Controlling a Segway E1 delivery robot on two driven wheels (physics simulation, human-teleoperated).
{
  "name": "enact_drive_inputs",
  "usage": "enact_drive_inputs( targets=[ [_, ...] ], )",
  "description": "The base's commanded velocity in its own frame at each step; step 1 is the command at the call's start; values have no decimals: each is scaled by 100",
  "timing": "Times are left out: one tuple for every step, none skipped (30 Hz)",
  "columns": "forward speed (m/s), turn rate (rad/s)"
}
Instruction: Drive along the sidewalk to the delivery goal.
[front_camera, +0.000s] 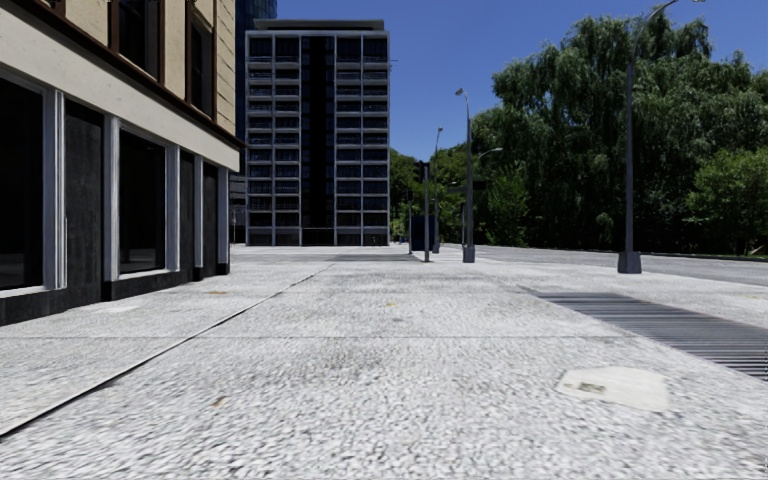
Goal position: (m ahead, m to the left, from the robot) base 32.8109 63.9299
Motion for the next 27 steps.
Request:
enact_drive_inputs(
  targets=[
    [200, 0],
    [200, 0],
    [200, 0],
    [200, 0],
    [200, 0],
    [200, 0],
    [200, 0],
    [200, 0],
    [200, 0],
    [200, 0],
    [200, 0],
    [200, 0],
    [200, 0],
    [200, 0],
    [200, 0],
    [200, 0],
    [200, 0],
    [200, 0],
    [200, 0],
    [200, 0],
    [200, 0],
    [200, 0],
    [200, 0],
    [200, 0],
    [200, 0],
    [200, 0],
    [200, 0]
  ],
)
